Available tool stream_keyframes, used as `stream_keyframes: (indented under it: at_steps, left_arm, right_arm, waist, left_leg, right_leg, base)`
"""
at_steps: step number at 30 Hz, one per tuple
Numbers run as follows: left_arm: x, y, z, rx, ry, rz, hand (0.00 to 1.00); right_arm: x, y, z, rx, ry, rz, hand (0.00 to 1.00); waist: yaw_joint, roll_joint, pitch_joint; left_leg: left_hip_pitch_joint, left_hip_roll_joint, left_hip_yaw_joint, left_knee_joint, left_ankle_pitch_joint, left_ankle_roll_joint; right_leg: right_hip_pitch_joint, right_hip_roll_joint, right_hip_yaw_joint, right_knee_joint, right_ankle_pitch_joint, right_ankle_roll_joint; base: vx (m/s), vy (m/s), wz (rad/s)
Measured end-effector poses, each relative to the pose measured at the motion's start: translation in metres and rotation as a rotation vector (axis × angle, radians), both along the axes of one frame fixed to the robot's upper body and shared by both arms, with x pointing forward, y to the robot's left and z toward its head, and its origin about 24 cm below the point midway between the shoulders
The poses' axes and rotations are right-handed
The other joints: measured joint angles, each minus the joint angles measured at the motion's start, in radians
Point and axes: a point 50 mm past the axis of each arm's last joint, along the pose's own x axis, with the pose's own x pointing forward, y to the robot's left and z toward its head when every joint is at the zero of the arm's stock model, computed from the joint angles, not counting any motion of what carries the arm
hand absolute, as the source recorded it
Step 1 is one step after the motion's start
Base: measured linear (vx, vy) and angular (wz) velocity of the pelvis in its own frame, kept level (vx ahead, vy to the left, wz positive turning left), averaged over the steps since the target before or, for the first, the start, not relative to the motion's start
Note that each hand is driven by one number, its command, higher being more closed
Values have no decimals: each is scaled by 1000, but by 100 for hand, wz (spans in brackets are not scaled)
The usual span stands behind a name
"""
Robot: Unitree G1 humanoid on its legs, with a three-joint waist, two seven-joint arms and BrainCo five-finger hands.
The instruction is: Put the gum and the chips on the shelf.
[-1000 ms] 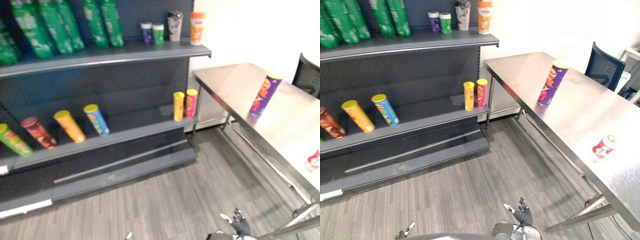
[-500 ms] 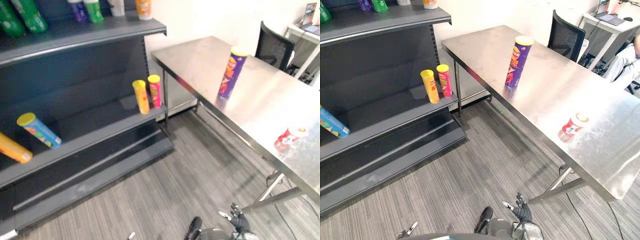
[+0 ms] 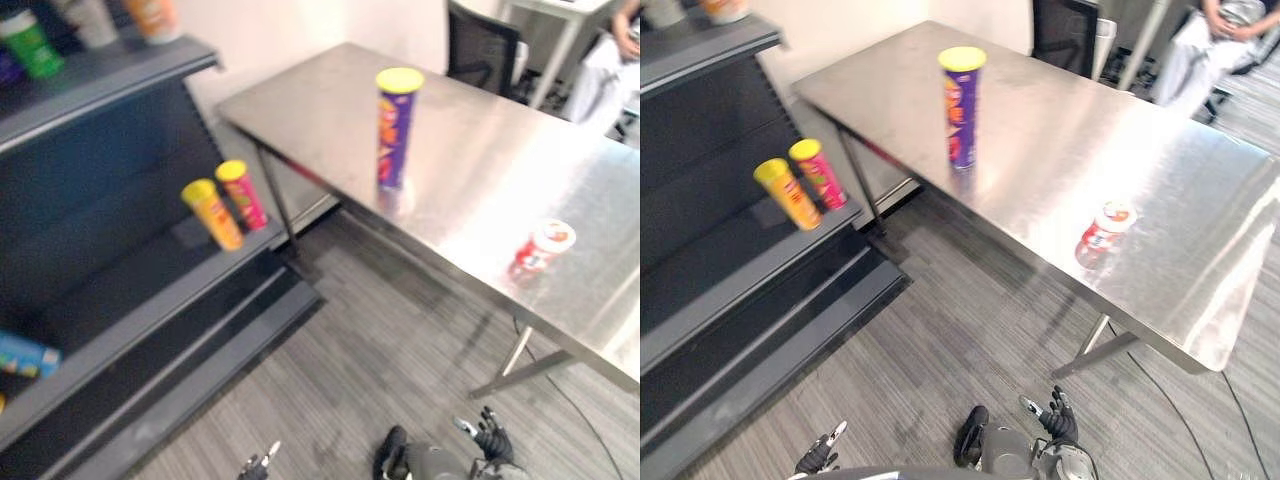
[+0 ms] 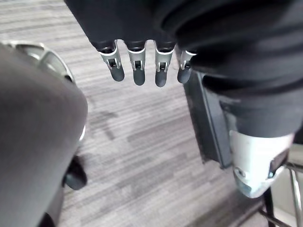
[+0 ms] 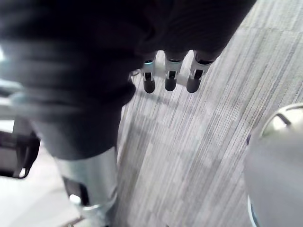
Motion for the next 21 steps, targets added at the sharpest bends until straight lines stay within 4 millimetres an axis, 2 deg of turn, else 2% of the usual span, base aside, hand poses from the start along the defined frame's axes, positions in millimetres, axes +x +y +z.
stream_keyframes:
  at_steps: [1, 2, 4, 6, 9, 11, 13, 15, 16, 17, 18, 19, 21]
  left_arm:
    - [0, -4, 0, -21, -16, 46, 0]
    - [2, -8, 0, -36, -34, 72, 0]
    - [7, -4, 3, -28, -64, 96, 0]
    - [13, -3, 6, -28, -98, 115, 0]
    - [14, -2, 7, -22, -114, 114, 0]
    - [11, -2, 6, -24, -104, 123, 0]
    - [3, -4, 4, -34, -89, 164, 0]
    - [3, -4, 4, -35, -94, 172, 0]
    - [3, -6, 4, -36, -97, 172, 0]
    - [0, -10, 3, -45, -86, 176, 0]
    - [0, -8, 3, -38, -86, 178, 0]
    - [-1, -2, 3, -21, -83, 172, 0]
    - [-2, 6, 4, -1, -84, 166, 0]
  right_arm:
    - [-6, 0, -2, -1, 21, -19, 0]
    - [-9, -2, -2, -6, 28, -41, 0]
    - [-14, 0, -3, -5, 47, -46, 0]
    - [-18, -2, -5, -6, 74, -84, 0]
    - [-15, -3, -4, -8, 67, -104, 0]
    - [-8, -3, -2, -9, 50, -97, 0]
    - [1, -4, 0, -10, 26, -85, 0]
    - [1, -4, 0, -9, 22, -80, 0]
    - [0, -4, 0, -8, 23, -78, 0]
    - [-3, -5, 0, -14, 29, -81, 0]
    - [-7, -2, -3, -4, 47, -87, 0]
    - [-9, 4, -4, 13, 52, -84, 0]
    - [-15, 19, -8, 46, 66, -76, 0]
  waist:
    - [-8, -4, 1]
    - [-7, 7, -6]
    - [-7, 6, -6]
    - [2, -3, -4]
    - [20, -10, -9]
    - [21, -10, -9]
    - [29, -12, -10]
    - [42, -14, -12]
    - [48, -11, -14]
    - [48, 10, -26]
    - [48, 0, -33]
    - [41, -25, -50]
    - [45, -58, -71]
  left_leg:
    - [-57, 55, -53, 148, 72, 52]
    - [-115, 93, -101, 257, 14, 80]
    - [-202, 110, -184, 322, -51, 61]
    - [-262, 106, -232, 294, -83, 55]
    - [-321, 56, -286, 89, -100, 37]
    - [-336, 12, -360, -73, -98, 34]
    - [-337, -50, -498, -279, -85, 14]
    - [-325, -80, -556, -368, -74, 0]
    - [-310, -94, -568, -411, -37, -10]
    - [-296, -92, -566, -455, 50, -16]
    - [-292, -106, -548, -441, 29, -31]
    - [-290, -125, -527, -434, 21, -19]
    - [-277, -163, -482, -450, -3, 11]
  right_leg:
    - [27, 20, 43, -29, -6, -3]
    - [46, 43, 85, -38, -30, -21]
    - [78, 68, 139, -44, -45, -26]
    - [121, 76, 193, -55, -46, 0]
    - [166, 76, 297, -76, -56, 28]
    - [181, 73, 358, -72, -62, 44]
    - [191, 65, 452, -62, -76, 67]
    - [193, 49, 519, -35, -96, 102]
    - [194, 39, 556, -18, -113, 130]
    - [192, 41, 578, 1, -133, 163]
    - [193, 21, 586, 9, -145, 176]
    - [186, -9, 583, 15, -138, 191]
    - [179, -58, 565, -3, -124, 212]
  base:
    - [224, -69, -97]
    - [272, -84, -98]
    - [205, -59, -88]
    - [201, -31, -93]
    - [189, 49, -101]
    - [215, 129, -101]
    - [302, 237, -113]
    - [266, 233, -108]
    - [307, 334, -112]
    - [339, 445, -79]
    - [252, 385, -49]
    - [223, 361, -37]
    - [168, 274, -38]
